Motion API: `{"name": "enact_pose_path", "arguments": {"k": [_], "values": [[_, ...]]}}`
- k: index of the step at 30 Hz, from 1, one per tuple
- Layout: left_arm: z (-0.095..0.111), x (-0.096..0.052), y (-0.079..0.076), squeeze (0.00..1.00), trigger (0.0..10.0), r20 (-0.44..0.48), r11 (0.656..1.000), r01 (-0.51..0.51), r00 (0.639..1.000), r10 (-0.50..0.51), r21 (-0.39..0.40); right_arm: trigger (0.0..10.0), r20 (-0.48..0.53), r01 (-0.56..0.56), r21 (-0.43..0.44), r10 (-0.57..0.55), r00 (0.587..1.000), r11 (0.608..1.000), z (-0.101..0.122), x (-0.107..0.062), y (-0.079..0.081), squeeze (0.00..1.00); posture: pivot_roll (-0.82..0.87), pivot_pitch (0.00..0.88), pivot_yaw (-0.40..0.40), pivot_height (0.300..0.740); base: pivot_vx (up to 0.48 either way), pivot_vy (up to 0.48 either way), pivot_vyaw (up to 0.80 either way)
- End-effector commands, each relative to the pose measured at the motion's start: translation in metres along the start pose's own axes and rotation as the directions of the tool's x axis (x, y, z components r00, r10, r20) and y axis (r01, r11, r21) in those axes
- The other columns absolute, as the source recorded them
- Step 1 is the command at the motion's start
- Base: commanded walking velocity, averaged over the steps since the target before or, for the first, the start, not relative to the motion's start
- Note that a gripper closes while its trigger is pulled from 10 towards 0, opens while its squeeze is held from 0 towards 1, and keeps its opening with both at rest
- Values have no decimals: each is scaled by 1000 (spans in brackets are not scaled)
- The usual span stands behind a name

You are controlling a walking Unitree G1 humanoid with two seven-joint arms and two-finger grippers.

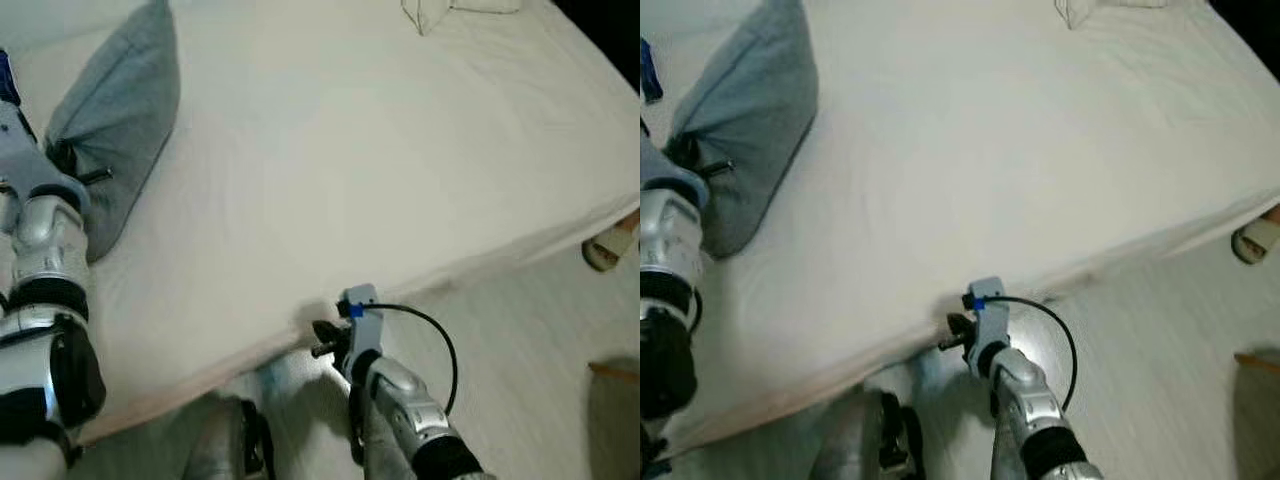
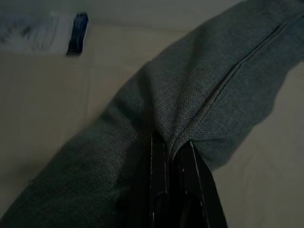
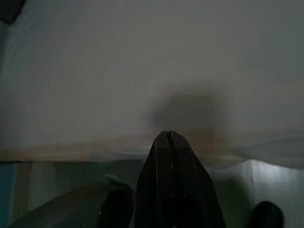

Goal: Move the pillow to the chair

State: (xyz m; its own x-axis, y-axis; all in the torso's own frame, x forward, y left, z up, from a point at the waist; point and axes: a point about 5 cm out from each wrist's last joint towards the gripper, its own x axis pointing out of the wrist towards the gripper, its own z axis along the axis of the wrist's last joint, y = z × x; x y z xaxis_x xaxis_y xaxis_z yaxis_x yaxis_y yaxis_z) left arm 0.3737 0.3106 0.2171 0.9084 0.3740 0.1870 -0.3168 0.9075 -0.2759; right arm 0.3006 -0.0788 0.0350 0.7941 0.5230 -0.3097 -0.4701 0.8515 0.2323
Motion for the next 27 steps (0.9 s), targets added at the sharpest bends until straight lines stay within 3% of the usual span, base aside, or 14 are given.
{"name": "enact_pose_path", "arguments": {"k": [1,4,12,19,27], "values": [[1,-2,1,0,10000,39,1000,-5,999,6,-25,10000,-58,10,17,-9,998,1000,-18,-5,-3,0,-165,178,-36,671,0,0,0],[-13,-10,-1,0,10000,36,997,-4,999,7,-78,10000,-111,15,-19,-17,994,1000,-24,-4,-9,0,-154,121,-67,671,0,0,0],[-39,-28,-13,0,10000,26,987,27,999,-23,-159,10000,-215,61,-66,-74,974,996,-40,-11,-25,0,-118,72,-114,671,0,0,0],[-61,-43,-15,0,10000,-18,984,34,999,-37,-174,10000,-263,82,-82,-101,959,993,-50,-17,-32,0,-109,55,-124,686,0,0,0],[-99,-69,-16,0,10000,-143,987,50,987,-72,-151,10000,-343,108,-122,-144,928,987,-70,-28,-35,0,-84,45,-104,716,0,0,0]]}}
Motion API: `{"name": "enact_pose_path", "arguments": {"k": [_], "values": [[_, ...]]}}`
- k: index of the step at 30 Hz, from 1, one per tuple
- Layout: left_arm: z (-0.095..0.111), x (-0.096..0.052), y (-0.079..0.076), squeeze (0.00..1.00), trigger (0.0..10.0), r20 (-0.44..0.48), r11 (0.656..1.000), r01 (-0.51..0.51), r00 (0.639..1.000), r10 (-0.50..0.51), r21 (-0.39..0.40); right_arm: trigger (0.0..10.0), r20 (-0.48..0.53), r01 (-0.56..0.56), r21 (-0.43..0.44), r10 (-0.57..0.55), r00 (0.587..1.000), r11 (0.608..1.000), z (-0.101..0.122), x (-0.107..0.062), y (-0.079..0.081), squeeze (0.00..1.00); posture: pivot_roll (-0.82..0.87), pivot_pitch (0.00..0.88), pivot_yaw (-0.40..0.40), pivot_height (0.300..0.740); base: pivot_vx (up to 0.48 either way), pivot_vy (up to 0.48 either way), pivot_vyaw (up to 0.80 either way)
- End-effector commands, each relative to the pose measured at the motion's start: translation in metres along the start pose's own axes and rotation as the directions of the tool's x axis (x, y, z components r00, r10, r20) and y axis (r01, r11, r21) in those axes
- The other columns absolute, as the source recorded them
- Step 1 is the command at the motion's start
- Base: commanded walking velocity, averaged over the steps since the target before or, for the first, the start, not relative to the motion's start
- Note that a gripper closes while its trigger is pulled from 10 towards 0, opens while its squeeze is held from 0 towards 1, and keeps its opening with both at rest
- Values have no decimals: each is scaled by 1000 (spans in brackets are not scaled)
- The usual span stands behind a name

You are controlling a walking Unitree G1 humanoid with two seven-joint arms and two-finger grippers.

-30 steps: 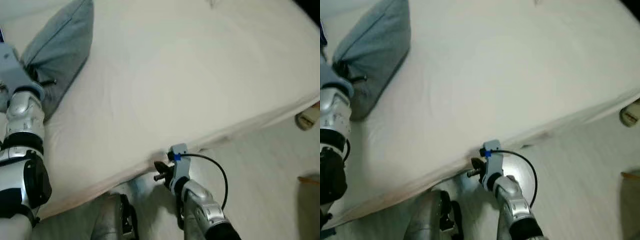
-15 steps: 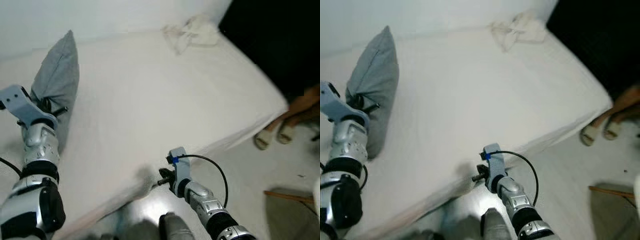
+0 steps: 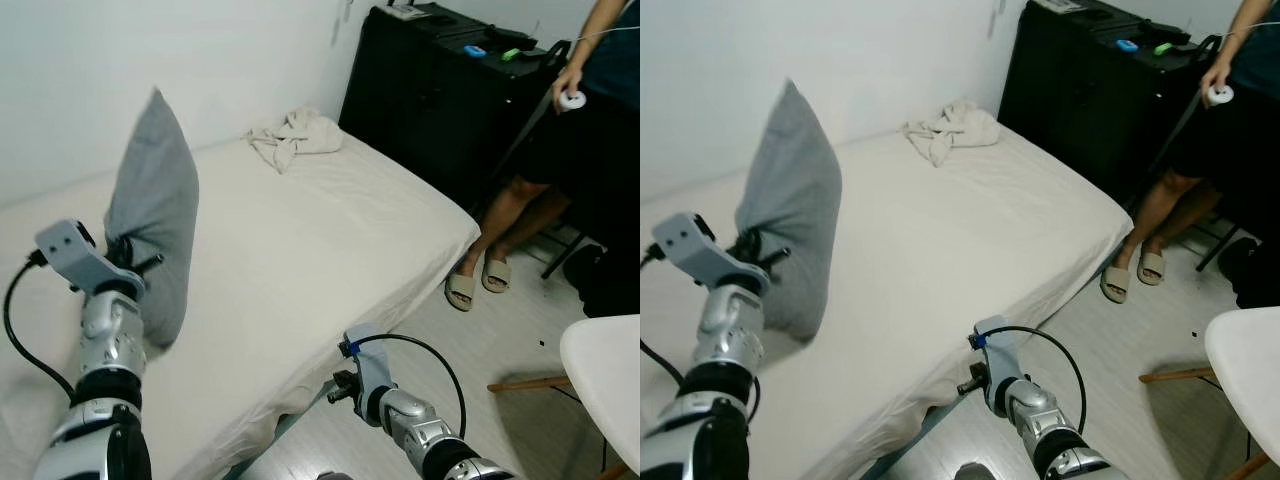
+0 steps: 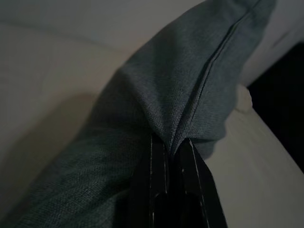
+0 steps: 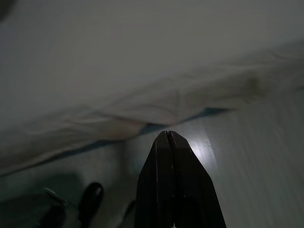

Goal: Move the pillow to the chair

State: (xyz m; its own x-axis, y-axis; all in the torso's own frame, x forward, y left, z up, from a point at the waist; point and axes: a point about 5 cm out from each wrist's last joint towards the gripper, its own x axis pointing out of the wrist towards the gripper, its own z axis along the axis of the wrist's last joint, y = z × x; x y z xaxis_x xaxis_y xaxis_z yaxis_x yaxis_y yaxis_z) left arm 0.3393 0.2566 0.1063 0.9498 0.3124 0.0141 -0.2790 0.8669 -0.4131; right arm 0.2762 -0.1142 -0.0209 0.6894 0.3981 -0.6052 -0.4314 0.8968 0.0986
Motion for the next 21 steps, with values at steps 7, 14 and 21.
{"name": "enact_pose_path", "arguments": {"k": [7,14,21], "values": [[-36,-20,-5,0,10000,-126,980,140,984,-122,141,10000,-117,19,-30,-22,993,999,-34,-8,0,0,-66,46,-87,716,0,0,0],[-110,-78,28,0,10000,-460,939,202,886,-54,279,10000,-225,107,-24,-110,968,994,-63,-20,-12,0,-48,32,-72,716,0,0,0],[-153,-139,52,0,10000,-642,992,106,766,-38,68,10000,-295,147,-21,-146,944,989,-81,-29,-17,0,-37,5,-64,716,0,0,0]]}}
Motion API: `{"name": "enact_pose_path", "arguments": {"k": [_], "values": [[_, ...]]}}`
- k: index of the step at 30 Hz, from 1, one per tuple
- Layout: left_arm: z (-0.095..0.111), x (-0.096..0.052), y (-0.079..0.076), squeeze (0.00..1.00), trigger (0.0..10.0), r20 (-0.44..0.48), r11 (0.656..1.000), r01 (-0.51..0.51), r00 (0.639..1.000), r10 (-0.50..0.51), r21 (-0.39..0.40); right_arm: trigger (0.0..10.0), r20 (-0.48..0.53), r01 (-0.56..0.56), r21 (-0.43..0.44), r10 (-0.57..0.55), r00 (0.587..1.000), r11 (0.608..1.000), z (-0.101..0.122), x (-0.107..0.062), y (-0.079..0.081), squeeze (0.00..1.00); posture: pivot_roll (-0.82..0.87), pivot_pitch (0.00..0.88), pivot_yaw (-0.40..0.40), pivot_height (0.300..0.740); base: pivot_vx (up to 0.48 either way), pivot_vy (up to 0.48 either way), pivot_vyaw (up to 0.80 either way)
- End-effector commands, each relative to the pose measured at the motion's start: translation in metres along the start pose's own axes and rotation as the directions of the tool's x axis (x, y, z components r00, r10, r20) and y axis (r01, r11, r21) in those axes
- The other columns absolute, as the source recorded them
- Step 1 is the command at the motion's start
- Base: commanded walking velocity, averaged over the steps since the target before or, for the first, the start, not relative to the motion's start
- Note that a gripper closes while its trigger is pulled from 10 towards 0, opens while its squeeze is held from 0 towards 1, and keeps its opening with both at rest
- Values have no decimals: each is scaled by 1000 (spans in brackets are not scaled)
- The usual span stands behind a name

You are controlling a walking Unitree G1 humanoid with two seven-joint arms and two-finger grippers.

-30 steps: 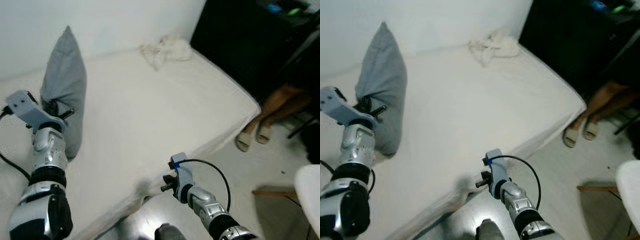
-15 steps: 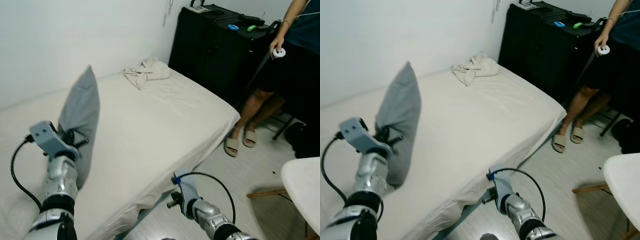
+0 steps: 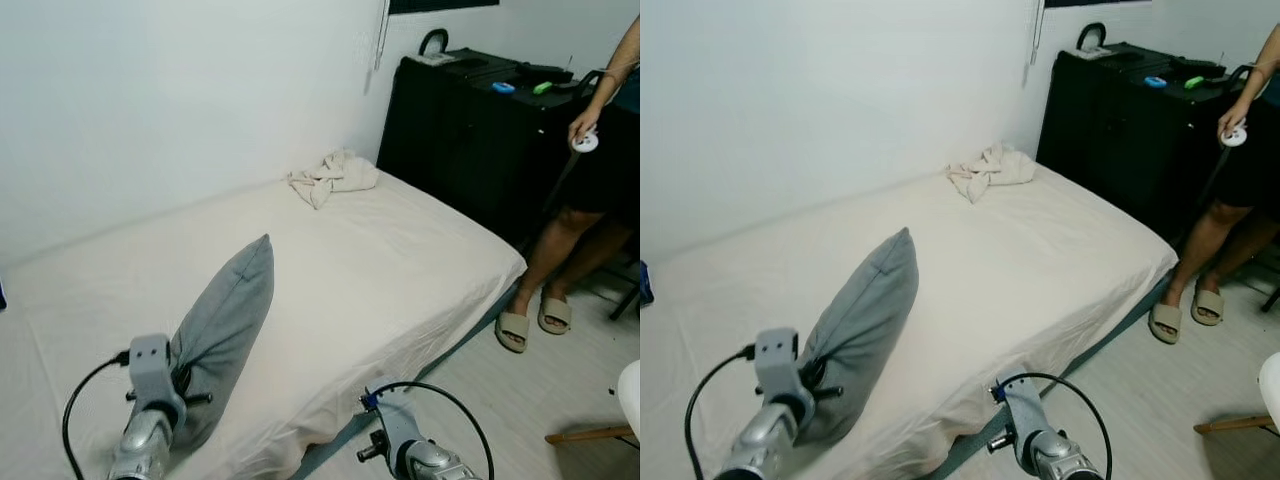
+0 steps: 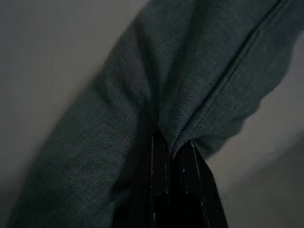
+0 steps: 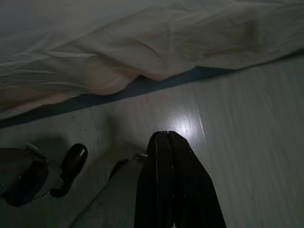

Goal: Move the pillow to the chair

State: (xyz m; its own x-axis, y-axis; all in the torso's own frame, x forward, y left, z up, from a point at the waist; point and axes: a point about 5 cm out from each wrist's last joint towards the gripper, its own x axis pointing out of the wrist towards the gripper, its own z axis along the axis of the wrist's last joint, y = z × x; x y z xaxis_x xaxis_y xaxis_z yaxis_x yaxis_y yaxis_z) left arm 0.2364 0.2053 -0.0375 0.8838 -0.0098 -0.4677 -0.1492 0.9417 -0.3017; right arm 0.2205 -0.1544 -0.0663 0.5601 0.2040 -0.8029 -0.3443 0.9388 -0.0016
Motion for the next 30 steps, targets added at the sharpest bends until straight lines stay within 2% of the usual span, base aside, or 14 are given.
{"name": "enact_pose_path", "arguments": {"k": [1,2,3,5,9,13,16,19,21,26,28,30], "values": [[-36,-14,2,0,10000,-141,997,-1,990,-9,-75,10000,-37,12,-2,-12,999,1000,-8,-1,0,0,-37,5,-64,716,0,0,0],[-36,-14,2,0,10000,-141,997,-1,990,-9,-75,10000,-37,12,-2,-12,999,1000,-8,-1,0,0,-37,5,-64,716,0,0,0],[-50,-21,-1,0,10000,-192,995,14,981,-32,-95,10000,-50,19,5,-18,999,1000,-12,-1,-1,0,-40,1,-63,716,0,0,0],[-56,-23,-1,0,10000,-215,996,11,976,-31,-93,10000,-55,24,10,-23,998,1000,-14,-2,-1,0,-42,0,-63,716,0,0,0],[-77,-35,-2,0,10000,-299,990,-32,954,-10,-136,10000,-77,43,29,-41,996,999,-19,-3,-5,0,-46,0,-61,716,0,0,-469],[-86,-39,-6,0,10000,-334,988,-33,942,-19,-150,10000,-86,48,25,-46,995,999,-20,-4,-7,0,-49,0,-58,716,0,0,-709],[-85,-38,-7,0,10000,-326,981,-44,945,-19,-187,10000,-83,56,35,-53,995,998,-20,-4,-8,0,-52,0,-56,716,0,0,-763],[-83,-36,-11,0,10000,-317,980,-11,947,-53,-199,10000,-82,60,41,-57,995,997,-20,-4,-9,0,-52,0,-57,716,0,0,-763],[-76,-30,-12,0,10000,-294,977,-13,954,-52,-214,10000,-77,74,52,-70,995,996,-18,-5,-12,0,-46,0,-58,716,0,0,-763],[-69,-26,-10,0,10000,-288,982,-14,957,-41,-189,10000,-66,75,42,-73,995,996,-12,-4,-16,0,-46,0,-56,716,0,0,-763],[-67,-25,-7,0,10000,-282,975,-43,959,-21,-219,10000,-59,87,70,-83,995,994,-9,-5,-18,0,-44,0,-49,716,0,0,-763],[-66,-25,-6,0,10000,-284,975,-45,959,-20,-219,10000,-57,84,62,-81,995,995,-7,-4,-19,0,-43,0,-49,716,0,0,-763]]}}
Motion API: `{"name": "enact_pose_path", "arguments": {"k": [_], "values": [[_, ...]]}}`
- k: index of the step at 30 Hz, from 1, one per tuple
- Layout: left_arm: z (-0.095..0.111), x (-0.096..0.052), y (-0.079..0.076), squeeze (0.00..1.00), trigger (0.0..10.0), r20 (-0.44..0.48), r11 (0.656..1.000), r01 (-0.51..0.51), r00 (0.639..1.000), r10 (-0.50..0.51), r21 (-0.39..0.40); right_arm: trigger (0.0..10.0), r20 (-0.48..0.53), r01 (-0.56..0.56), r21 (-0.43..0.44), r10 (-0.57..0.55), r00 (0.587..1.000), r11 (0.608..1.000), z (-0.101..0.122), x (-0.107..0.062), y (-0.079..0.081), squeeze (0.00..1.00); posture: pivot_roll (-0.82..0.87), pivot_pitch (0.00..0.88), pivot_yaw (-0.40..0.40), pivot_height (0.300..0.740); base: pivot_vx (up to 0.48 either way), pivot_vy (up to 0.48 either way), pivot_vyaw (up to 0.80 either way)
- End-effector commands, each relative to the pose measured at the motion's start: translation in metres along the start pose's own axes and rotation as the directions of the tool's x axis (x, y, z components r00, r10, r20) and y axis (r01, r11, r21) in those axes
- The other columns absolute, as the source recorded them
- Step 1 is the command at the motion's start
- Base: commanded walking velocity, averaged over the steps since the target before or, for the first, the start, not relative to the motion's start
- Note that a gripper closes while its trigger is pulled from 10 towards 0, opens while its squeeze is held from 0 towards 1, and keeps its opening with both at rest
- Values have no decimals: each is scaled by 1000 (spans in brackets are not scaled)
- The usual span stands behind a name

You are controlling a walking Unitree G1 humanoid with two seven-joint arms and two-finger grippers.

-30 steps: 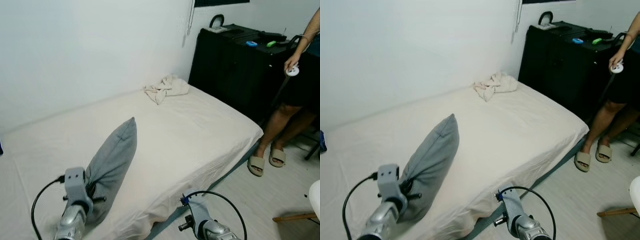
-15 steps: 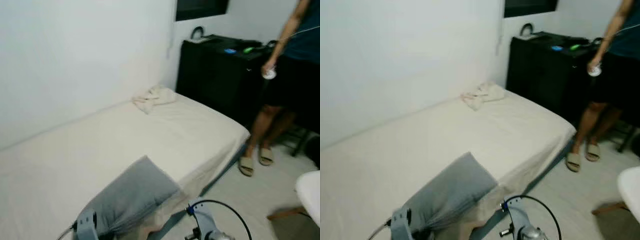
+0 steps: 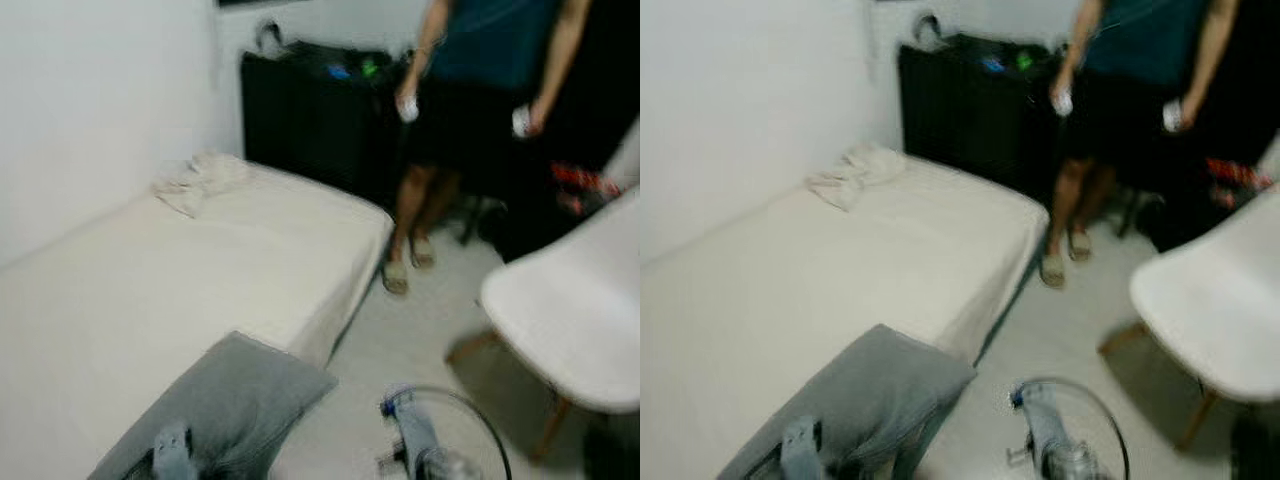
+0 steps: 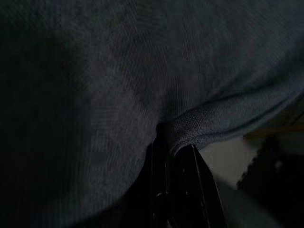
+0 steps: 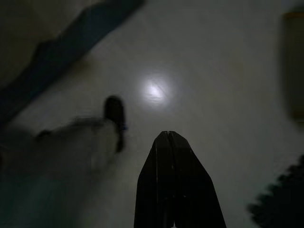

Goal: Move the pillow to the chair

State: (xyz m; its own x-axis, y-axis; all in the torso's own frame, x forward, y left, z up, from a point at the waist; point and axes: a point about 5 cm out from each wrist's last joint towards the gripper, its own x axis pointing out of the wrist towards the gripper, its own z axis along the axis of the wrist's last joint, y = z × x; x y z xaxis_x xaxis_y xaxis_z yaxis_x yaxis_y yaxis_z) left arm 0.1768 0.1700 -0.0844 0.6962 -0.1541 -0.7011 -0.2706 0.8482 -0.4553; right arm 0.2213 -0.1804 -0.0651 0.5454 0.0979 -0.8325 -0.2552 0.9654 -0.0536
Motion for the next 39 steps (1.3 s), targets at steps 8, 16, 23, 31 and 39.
{"name": "enact_pose_path", "arguments": {"k": [8,16,23,31,39], "values": [[19,-1,12,0,10000,94,993,-48,994,58,-109,10000,24,-28,25,28,999,999,12,3,14,0,-32,0,-54,716,0,0,-763],[19,0,8,0,10000,104,988,-65,991,80,-141,10000,26,-41,17,41,999,999,14,3,15,0,-33,0,-56,716,0,0,-763],[12,-2,12,0,10000,78,991,-98,991,106,-95,10000,26,-17,80,15,1000,997,11,2,8,0,-58,0,-52,716,0,0,-763],[8,-5,16,0,10000,75,988,-117,989,125,-101,10000,28,-14,81,11,1000,997,12,2,7,0,-42,0,-64,716,0,0,-759],[24,3,2,0,10000,113,994,-106,988,101,34,10000,179,-132,103,112,977,986,50,4,30,0,-27,38,-79,716,0,0,-762]]}}
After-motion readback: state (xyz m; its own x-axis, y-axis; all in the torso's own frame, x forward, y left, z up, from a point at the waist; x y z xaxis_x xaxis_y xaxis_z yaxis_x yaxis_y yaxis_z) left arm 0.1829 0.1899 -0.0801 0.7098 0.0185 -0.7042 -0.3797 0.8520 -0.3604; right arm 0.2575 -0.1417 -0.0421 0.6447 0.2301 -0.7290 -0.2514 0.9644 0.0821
